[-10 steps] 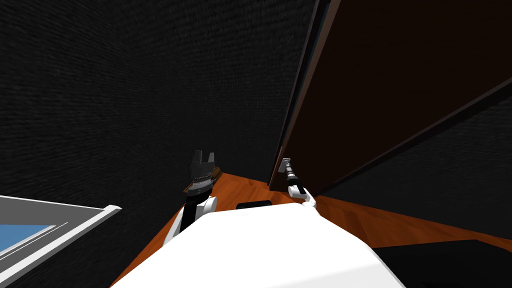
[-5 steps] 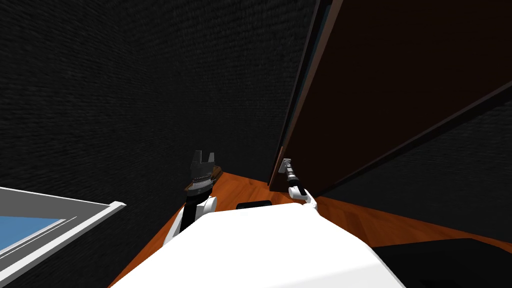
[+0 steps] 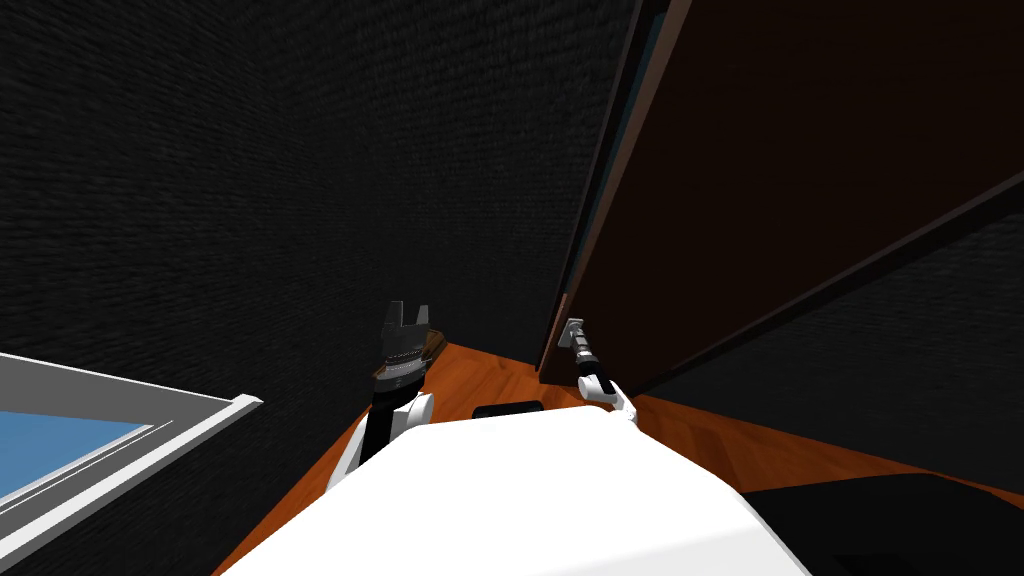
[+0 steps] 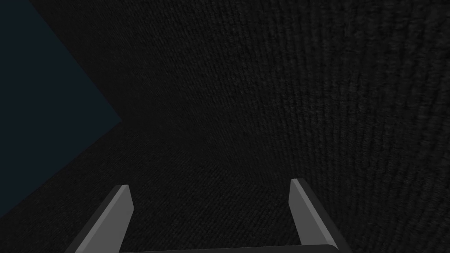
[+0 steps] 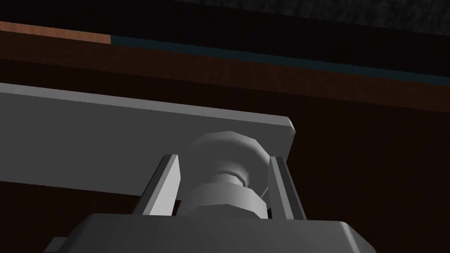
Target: Pull the door open
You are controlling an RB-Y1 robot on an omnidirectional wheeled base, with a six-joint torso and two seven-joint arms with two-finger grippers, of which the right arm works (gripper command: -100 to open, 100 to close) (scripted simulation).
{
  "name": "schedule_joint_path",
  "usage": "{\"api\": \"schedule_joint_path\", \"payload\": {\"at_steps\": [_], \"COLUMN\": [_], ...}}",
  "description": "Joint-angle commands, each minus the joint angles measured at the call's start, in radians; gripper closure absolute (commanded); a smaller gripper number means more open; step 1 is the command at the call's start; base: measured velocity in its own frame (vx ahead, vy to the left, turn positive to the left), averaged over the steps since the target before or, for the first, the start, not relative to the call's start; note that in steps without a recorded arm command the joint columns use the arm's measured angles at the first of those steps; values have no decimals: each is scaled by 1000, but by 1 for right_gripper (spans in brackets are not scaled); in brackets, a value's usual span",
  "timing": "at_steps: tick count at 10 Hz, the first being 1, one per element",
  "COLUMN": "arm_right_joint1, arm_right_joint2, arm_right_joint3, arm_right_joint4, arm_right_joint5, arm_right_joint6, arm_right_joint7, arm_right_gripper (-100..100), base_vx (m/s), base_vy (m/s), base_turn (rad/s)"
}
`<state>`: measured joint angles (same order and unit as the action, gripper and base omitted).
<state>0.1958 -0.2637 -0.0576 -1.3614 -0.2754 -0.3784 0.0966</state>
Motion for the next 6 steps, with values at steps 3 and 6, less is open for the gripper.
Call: {"api": "schedule_joint_path", "payload": {"at_steps": [3, 6], "arm_right_joint1": [24, 43], "arm_right_joint2": [0, 0], "arm_right_joint3": [3, 6], "arm_right_joint4": [-19, -36], "arm_right_joint5": [-8, -14], "arm_right_joint6": [-1, -3], "arm_right_joint7": [-94, -175], "arm_right_gripper": [100, 100], "base_vx": [-15, -13], "base_vy": [-11, -7], "base_turn": [33, 27]}}
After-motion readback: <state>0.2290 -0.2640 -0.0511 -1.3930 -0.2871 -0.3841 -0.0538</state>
